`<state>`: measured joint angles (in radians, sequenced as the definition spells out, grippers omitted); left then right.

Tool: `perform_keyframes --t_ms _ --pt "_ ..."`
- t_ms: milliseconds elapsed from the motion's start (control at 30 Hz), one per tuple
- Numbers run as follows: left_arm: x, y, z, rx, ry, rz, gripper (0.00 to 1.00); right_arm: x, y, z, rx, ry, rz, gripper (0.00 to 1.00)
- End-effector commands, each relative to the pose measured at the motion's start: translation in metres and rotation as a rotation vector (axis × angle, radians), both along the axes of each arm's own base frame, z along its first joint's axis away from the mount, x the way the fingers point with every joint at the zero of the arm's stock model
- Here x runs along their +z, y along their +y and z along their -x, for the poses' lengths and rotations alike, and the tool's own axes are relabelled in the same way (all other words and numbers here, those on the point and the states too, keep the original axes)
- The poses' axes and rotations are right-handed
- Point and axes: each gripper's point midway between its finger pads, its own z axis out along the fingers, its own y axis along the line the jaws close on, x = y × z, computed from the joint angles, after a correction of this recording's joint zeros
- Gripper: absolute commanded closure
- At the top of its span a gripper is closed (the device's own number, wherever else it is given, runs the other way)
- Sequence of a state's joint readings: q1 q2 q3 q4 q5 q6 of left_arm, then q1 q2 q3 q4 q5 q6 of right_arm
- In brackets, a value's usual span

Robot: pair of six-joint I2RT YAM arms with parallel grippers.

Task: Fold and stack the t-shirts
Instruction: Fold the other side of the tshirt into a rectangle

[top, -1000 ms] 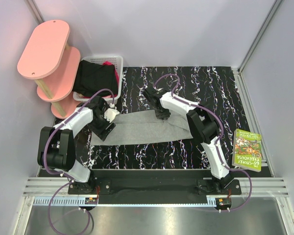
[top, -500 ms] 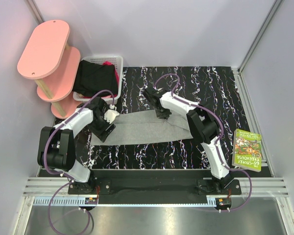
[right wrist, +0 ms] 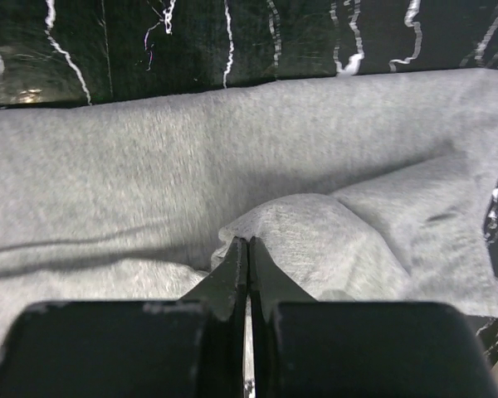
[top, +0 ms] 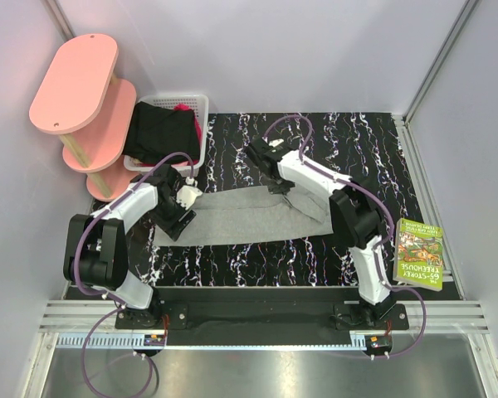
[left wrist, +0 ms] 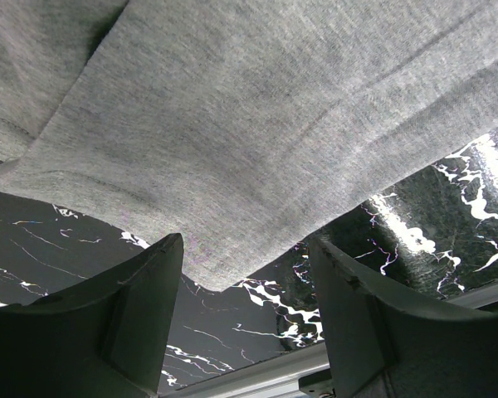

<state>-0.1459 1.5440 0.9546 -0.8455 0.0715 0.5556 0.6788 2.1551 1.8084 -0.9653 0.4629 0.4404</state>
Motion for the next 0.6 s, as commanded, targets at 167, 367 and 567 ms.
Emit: perform_keyframes --t_ms 167,367,567 --pt "0.005 -0.006 -0.004 -0.003 -0.024 0.025 0.33 0.049 0.0 0.02 0.028 -0.071 -0.043 0.96" --pt "0.009 -0.007 -0.008 -0.002 -0.037 0.029 0.33 0.003 0.004 0.045 0.067 0.089 -0.037 0.61" --pt "0.01 -0.007 -0.006 -0.007 -0.032 0.023 0.33 -0.009 0.002 0.053 0.056 0.139 -0.035 0.43"
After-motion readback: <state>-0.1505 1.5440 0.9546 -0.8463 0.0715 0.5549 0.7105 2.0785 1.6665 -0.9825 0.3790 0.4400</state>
